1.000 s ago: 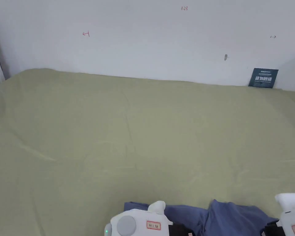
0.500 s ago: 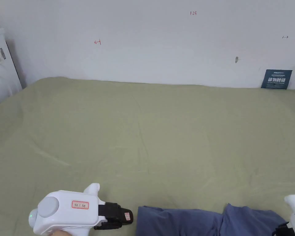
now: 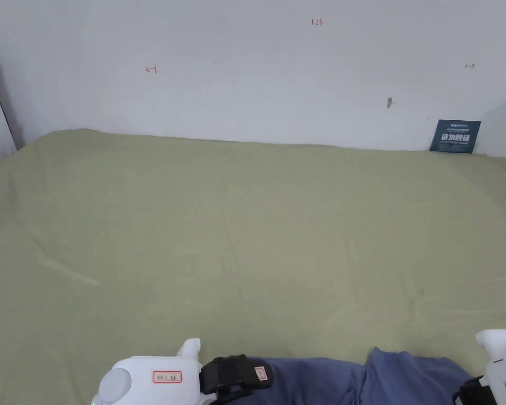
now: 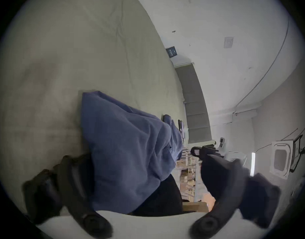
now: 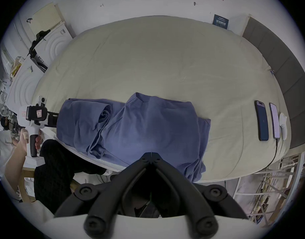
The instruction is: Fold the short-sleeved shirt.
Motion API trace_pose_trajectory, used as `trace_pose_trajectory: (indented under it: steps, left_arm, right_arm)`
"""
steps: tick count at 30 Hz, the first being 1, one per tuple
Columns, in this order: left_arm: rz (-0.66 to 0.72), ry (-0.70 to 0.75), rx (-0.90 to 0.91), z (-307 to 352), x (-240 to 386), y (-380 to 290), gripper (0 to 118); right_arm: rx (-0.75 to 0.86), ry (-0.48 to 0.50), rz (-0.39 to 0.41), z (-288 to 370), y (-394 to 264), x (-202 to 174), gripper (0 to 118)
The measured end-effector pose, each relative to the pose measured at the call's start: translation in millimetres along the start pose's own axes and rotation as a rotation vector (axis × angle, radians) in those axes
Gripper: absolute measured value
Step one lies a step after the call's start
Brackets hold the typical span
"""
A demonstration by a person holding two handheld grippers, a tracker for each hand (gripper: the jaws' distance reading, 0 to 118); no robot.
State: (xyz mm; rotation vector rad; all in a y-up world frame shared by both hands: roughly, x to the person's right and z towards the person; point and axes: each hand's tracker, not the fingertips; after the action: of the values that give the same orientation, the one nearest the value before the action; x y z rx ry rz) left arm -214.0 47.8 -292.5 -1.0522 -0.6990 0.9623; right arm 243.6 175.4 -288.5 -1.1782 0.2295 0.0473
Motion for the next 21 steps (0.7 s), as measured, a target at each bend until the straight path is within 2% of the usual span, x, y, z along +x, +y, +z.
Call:
trace_pose_trajectory:
  steps: [1, 2, 3, 4, 6, 12, 16, 21]
  left_arm:
    - [0.022, -0.009, -0.008, 2, -1, 1, 94]
    - [-0.005, 0.053, 0.013, 7, 2, 0, 49]
    - [-0.062, 0.152, 0.046, 7, 5, -2, 11]
    - [-0.078, 0.207, 0.062, 7, 5, -4, 11]
    - [0.034, 0.13, 0.043, 14, -5, 1, 11]
    - [0.055, 0.121, 0.13, 44, -5, 6, 10]
    - [0.065, 0.252, 0.219, 105, 6, 22, 10]
    - [-0.034, 0.458, 0.263, 190, 24, 27, 10]
  right_arm:
    - [-0.003, 0.002, 0.001, 0, -1, 0, 0]
    - [-0.008, 0.0, 0.006, -1, -2, -1, 0]
    - [-0.01, -0.003, 0.012, -2, -2, -2, 0]
    - [-0.011, -0.006, 0.015, -4, -2, -3, 0]
    - [-0.013, -0.002, 0.009, -6, -2, -4, 0]
    - [-0.016, 0.012, 0.015, -10, 1, -10, 0]
    - [-0.015, 0.006, 0.028, -10, 7, -15, 0]
    - [-0.016, 0.015, 0.052, -17, 20, -23, 0]
